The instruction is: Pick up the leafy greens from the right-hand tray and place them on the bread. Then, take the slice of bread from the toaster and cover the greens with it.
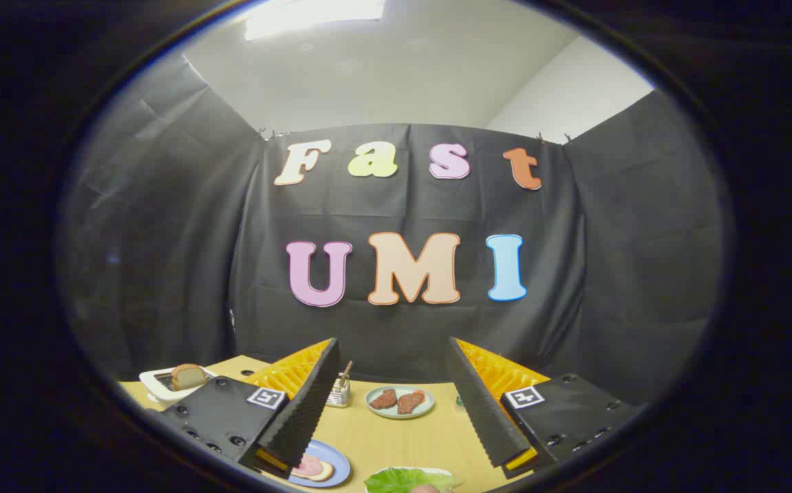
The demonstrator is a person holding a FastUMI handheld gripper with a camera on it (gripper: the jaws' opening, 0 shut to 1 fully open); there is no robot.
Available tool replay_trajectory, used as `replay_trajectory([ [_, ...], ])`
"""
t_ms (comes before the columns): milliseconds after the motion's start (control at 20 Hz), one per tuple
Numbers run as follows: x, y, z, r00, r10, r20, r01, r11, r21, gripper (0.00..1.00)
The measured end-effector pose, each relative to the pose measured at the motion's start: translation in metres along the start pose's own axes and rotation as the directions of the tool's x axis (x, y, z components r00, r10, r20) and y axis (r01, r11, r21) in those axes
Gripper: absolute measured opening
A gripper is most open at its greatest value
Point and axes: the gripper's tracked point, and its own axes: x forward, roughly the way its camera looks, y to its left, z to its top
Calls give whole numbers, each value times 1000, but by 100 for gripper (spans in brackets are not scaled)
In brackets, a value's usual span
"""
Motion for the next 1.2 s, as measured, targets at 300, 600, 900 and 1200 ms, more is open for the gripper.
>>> replay_trajectory([
  [300, -1, -2, 1, 1000, 15, -5, -15, 1000, 9, 100],
  [600, -1, -8, 0, 1000, 16, -10, -16, 1000, 13, 100],
  [900, -4, -14, 2, 1000, 15, -4, -15, 1000, 15, 100],
  [1200, -7, -18, -3, 999, 35, -20, -35, 999, -1, 100],
])
